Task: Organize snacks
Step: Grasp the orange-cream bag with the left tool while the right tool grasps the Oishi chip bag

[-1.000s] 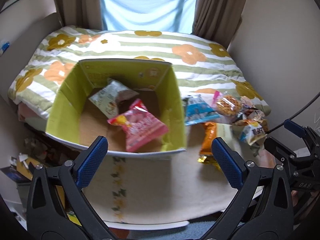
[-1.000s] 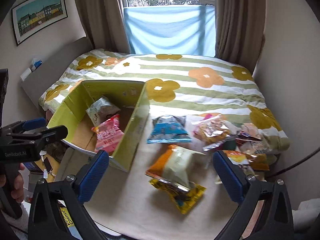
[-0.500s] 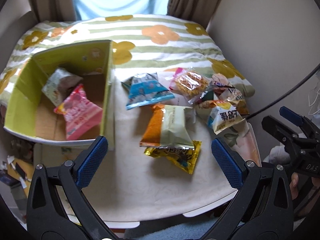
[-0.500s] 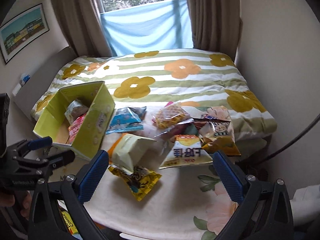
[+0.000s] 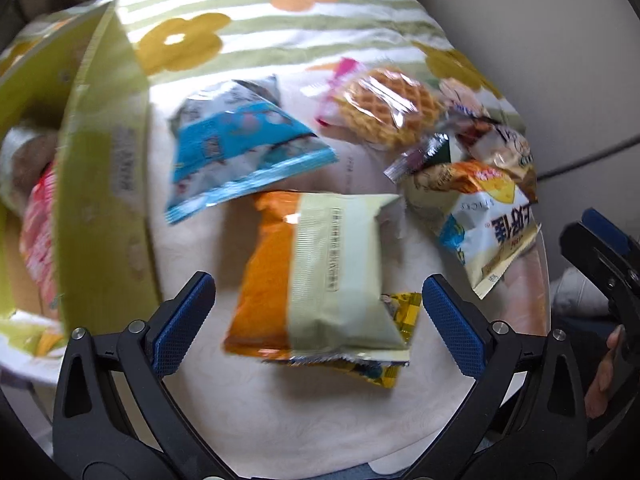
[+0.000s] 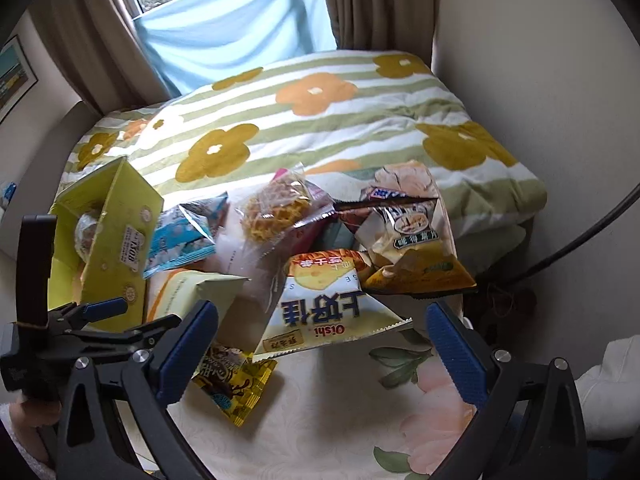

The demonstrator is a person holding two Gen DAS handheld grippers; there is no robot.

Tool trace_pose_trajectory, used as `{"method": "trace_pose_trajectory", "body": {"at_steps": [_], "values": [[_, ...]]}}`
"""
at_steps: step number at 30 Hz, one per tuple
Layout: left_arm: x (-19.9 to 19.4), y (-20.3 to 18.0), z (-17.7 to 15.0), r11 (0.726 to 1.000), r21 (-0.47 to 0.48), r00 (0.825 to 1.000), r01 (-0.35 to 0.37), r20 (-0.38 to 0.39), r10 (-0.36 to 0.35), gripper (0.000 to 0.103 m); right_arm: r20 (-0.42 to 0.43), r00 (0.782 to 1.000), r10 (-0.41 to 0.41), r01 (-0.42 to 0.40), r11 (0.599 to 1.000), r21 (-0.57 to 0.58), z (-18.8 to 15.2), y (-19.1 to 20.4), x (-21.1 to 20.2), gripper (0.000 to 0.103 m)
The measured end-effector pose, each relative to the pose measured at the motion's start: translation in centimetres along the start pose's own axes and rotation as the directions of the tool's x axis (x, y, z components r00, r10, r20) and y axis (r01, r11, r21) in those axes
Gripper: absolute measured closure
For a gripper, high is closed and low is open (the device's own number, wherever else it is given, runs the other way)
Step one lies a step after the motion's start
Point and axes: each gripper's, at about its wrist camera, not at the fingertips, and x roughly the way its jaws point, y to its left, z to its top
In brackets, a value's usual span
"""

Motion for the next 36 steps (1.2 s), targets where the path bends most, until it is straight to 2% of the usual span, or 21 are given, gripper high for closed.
{"method": "trace_pose_trajectory", "body": {"at_steps": [4, 10, 14, 17, 20, 36], "values": [[2.1, -0.5, 0.9, 1.000, 0.022, 0.999, 0.000, -0.044, 0.001, 0.001, -0.048, 0.999, -0.010, 0.011, 0.999, 0.034, 0.1, -0.6, 1.9, 0.000], [4.2, 0.5, 2.1, 1.000, 0.004, 0.997, 0.009, -0.081, -0.008, 0.002, -0.094, 0.995, -0.021, 0.026, 0.998, 0.053, 0.3, -0.9, 3.8, 0.000], [4.9, 1.1, 2.2, 1.000, 0.002, 0.994, 0.026, -0.103, -0.026, 0.015, -0.116, 0.993, -0.025, 0.031, 0.998, 0.050, 0.6, -0.5, 4.9, 0.000], [5.4, 1.2, 2.2, 0.999, 0.001, 0.992, 0.052, -0.116, -0.051, 0.032, -0.134, 0.990, -0.031, 0.037, 0.998, 0.041, 0.8, -0.2, 5.8, 0.000], [5.2, 1.2, 2.0, 0.998, 0.005, 0.993, 0.061, -0.101, -0.060, 0.036, -0.152, 0.988, -0.039, 0.044, 0.999, 0.028, 1.0, 0.0, 6.5, 0.000], [2.9, 1.3, 1.8, 0.998, 0.013, 0.996, 0.063, -0.064, -0.062, 0.037, -0.222, 0.974, -0.049, 0.046, 0.999, -0.019, 1.4, 0.4, 9.4, 0.000]]}}
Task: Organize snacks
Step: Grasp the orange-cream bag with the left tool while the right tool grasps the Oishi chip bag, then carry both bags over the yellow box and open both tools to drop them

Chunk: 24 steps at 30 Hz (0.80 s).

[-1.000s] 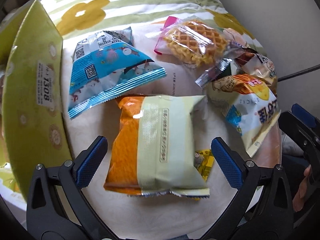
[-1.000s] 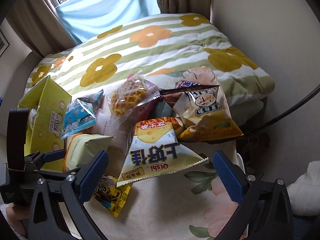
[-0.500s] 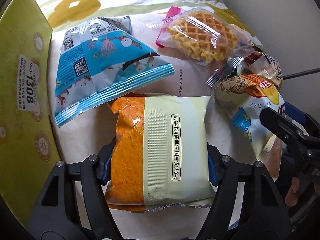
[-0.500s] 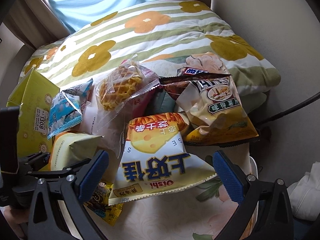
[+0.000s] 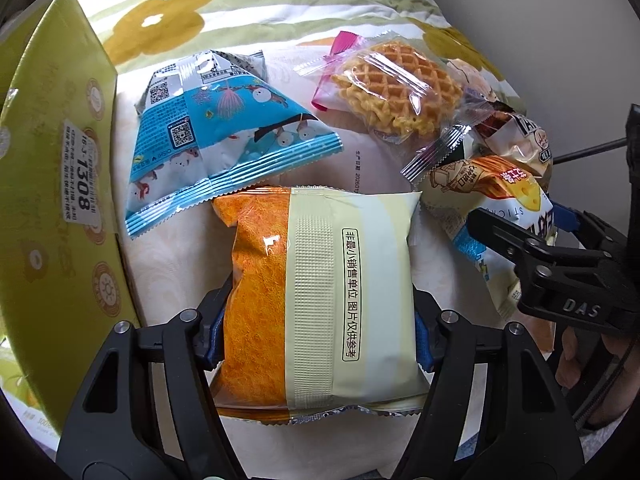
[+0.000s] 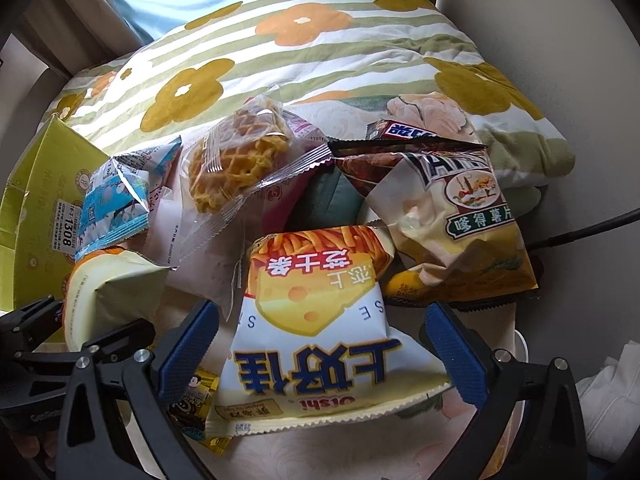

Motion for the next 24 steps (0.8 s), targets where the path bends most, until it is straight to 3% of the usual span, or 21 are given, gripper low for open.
{"method": "trace_pose_trajectory", "body": {"at_steps": [9, 17, 24], "values": [[-0.4, 0.3, -0.8, 1.000, -0.015, 1.000, 0.000, 0.008, 0.000, 0.037, -0.017, 1.000, -0.020, 0.020, 1.000, -0.020, -0.2, 0.1, 1.0, 0.010], [-1.3, 0.0, -1.7, 1.000, -0.020, 1.000, -0.004, 0.024, 0.005, 0.037, -0.014, 1.000, -0.006, 0.006, 1.000, -0.027, -1.2, 0.4, 0.3, 0.037], [-2.5, -0.4, -3.0, 1.000, -0.025, 0.999, -0.012, 0.047, 0.013, 0.037, -0.003, 1.000, 0.026, -0.026, 1.000, -0.007, -3.0, 0.2, -0.8, 0.040]]}}
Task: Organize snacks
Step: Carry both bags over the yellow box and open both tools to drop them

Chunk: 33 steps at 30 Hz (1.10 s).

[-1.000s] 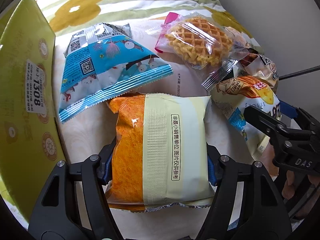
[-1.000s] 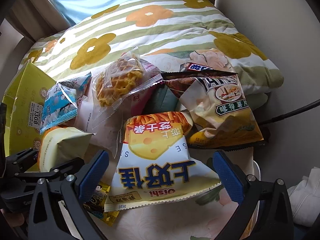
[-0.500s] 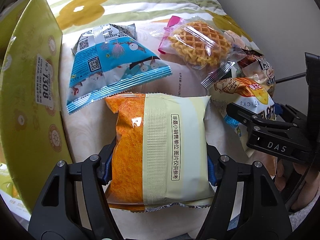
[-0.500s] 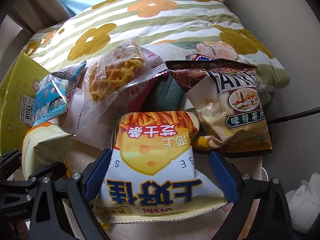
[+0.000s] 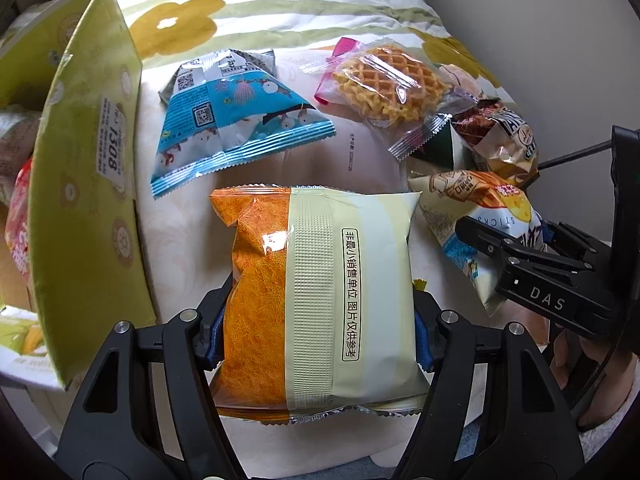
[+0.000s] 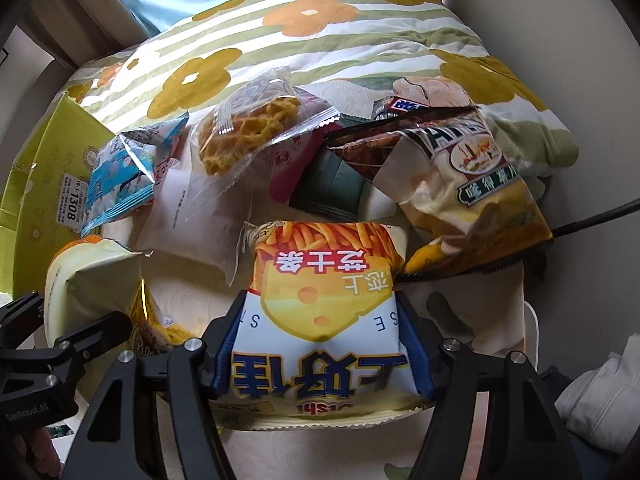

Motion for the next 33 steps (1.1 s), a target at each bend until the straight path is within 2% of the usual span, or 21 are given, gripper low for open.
{"method": "trace_pose_trajectory", "body": {"at_steps": [8, 16, 25, 30, 33], "values": [[-2.2, -0.9, -2.2, 1.000, -0.008, 0.999, -0.011, 0.049, 0.012, 0.037, 0.037, 0.998, 0.054, -0.054, 0.999, -0.003, -2.2, 0.1, -2.3, 0.042], [-6.8, -1.6, -4.0, 0.999, -0.034, 0.987, -0.034, 0.158, 0.039, 0.037, 0.155, 0.982, 0.109, -0.097, 0.992, -0.085, -3.0, 1.2, -7.8, 0.042], [-14.3, 0.9, -4.5, 0.991, -0.123, 0.949, -0.058, 0.301, 0.093, 0.037, 0.266, 0.940, 0.212, -0.149, 0.960, -0.236, -2.3, 5.5, -13.4, 0.043], [-18.2, 5.4, -4.2, 0.982, -0.174, 0.920, -0.078, 0.367, 0.138, 0.037, 0.305, 0.919, 0.250, -0.160, 0.943, -0.293, -1.4, 9.6, -15.2, 0.043], [-19.4, 9.1, -3.7, 0.974, -0.210, 0.909, -0.086, 0.384, 0.163, 0.037, 0.318, 0.909, 0.269, -0.164, 0.932, -0.323, -0.7, 12.7, -15.5, 0.043]]}}
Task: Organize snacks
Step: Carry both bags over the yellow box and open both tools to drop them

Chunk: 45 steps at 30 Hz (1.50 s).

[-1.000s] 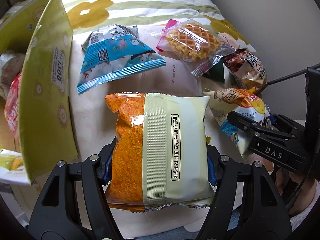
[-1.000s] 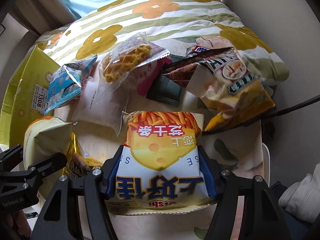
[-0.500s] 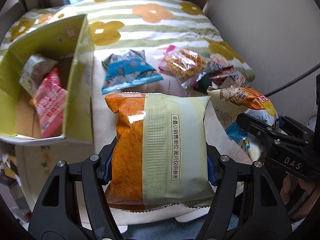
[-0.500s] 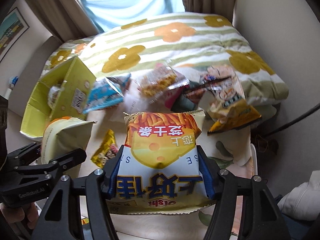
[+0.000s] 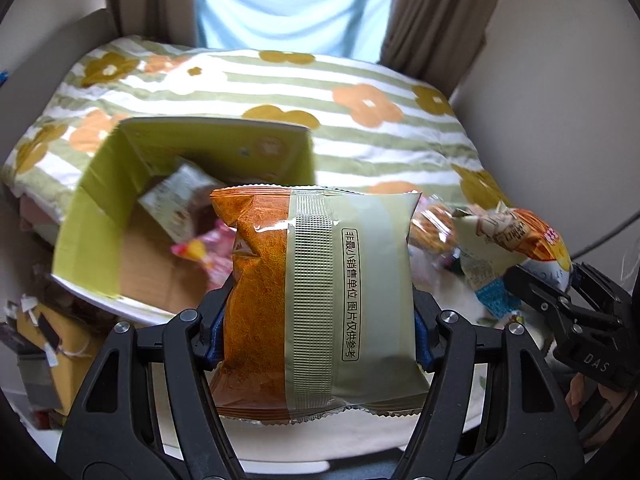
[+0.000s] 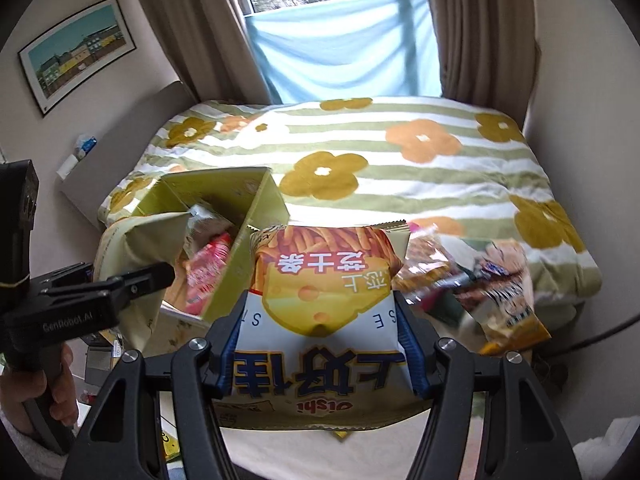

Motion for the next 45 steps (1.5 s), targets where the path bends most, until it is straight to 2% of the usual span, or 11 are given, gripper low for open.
{"method": "trace_pose_trajectory", "body": {"at_steps": [10, 16, 17, 19, 20, 21, 25, 33, 42, 43, 45], "values": [[2.3, 13.8, 4.0, 0.996, -0.045, 0.996, -0.081, -0.042, 0.079, 0.037, -0.011, 0.999, 0.049, -0.049, 0.999, -0.017, 4.5, 9.3, 6.8, 0.043], [5.6, 19.0, 4.8, 0.996, -0.032, 0.992, -0.089, -0.096, 0.085, 0.035, -0.045, 0.998, 0.045, -0.045, 0.999, 0.002, 5.8, 12.7, 10.7, 0.043], [6.1, 19.4, 4.8, 0.996, -0.030, 0.992, -0.082, -0.103, 0.079, 0.033, -0.051, 0.998, 0.041, -0.041, 0.999, 0.005, 5.9, 12.9, 11.1, 0.043], [7.0, 20.1, 4.6, 0.997, -0.018, 0.990, -0.079, -0.116, 0.077, 0.021, -0.065, 0.997, 0.034, -0.033, 0.999, 0.016, 5.9, 13.3, 12.1, 0.043], [7.2, 20.3, 4.3, 0.997, -0.008, 0.990, -0.081, -0.119, 0.080, 0.010, -0.071, 0.997, 0.031, -0.029, 0.999, 0.024, 5.9, 13.5, 12.5, 0.043], [7.4, 20.3, 4.2, 0.996, 0.004, 0.990, -0.084, -0.117, 0.084, 0.004, -0.076, 0.997, 0.030, -0.028, 0.999, 0.029, 5.9, 13.7, 12.8, 0.043], [7.7, 20.6, 3.1, 0.995, 0.036, 0.986, -0.098, -0.130, 0.102, 0.003, -0.098, 0.995, 0.025, -0.021, 0.999, 0.044, 5.6, 14.3, 13.9, 0.043], [7.7, 21.1, 1.7, 0.998, -0.013, 0.986, -0.060, -0.157, 0.058, 0.003, -0.148, 0.989, 0.023, -0.016, 0.999, 0.049, 5.3, 15.1, 15.9, 0.043], [7.4, 21.1, 1.8, 0.998, -0.014, 0.987, -0.067, -0.148, 0.064, 0.003, -0.165, 0.986, 0.018, -0.011, 0.999, 0.043, 7.7, 15.4, 18.5, 0.041], [7.5, 21.1, 1.8, 0.998, -0.017, 0.987, -0.067, -0.150, 0.064, 0.003, -0.163, 0.987, 0.014, -0.008, 0.999, 0.042, 7.9, 15.3, 18.9, 0.039], [7.5, 21.2, 1.7, 0.998, -0.021, 0.986, -0.065, -0.154, 0.061, 0.003, -0.162, 0.987, 0.006, 0.002, 0.999, 0.049, 8.1, 15.3, 19.3, 0.025]]}}
